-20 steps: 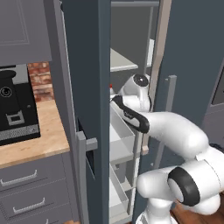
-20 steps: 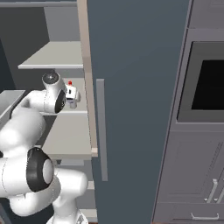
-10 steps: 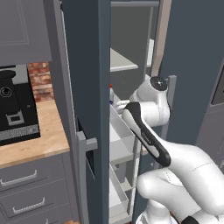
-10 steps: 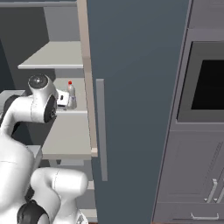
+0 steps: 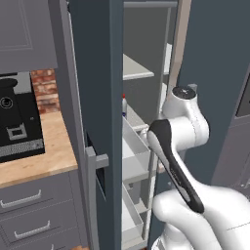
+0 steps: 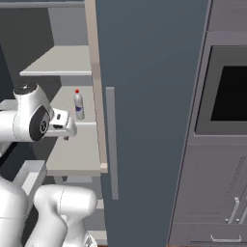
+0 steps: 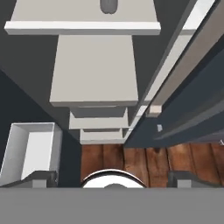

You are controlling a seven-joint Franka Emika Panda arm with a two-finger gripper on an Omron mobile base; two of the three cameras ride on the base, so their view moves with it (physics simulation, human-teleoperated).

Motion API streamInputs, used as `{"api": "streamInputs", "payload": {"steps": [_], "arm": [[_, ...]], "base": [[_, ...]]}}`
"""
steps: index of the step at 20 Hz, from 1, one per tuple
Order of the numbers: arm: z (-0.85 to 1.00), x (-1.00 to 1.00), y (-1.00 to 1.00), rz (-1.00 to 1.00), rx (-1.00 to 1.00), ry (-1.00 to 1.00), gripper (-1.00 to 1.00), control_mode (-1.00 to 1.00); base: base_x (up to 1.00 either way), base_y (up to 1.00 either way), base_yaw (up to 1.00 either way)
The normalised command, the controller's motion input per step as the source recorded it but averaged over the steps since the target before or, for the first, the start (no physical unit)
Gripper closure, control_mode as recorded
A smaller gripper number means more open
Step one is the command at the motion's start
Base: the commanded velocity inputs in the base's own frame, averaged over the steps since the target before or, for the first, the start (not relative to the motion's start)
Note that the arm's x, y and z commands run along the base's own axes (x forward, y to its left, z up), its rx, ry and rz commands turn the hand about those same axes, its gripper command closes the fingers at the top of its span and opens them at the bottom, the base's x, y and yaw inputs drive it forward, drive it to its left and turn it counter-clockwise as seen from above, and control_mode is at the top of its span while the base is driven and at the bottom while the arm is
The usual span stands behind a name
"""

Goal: Take the bottled waters from the counter and place them in the freezer to freeze. Close the freezer door after placing the bottles.

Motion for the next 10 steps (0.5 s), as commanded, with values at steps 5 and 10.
{"api": "streamInputs", "payload": {"steps": [5, 10], "arm": [[-0.32, -1.0, -0.34, -0.06, 0.0, -0.33, -1.0, -1.0], [-0.03, -0.2, 0.0, -0.03, 0.0, -0.07, -1.0, 1.0]], "base": [[0.0, 0.0, 0.0], [-0.8, 0.14, -0.11]]}}
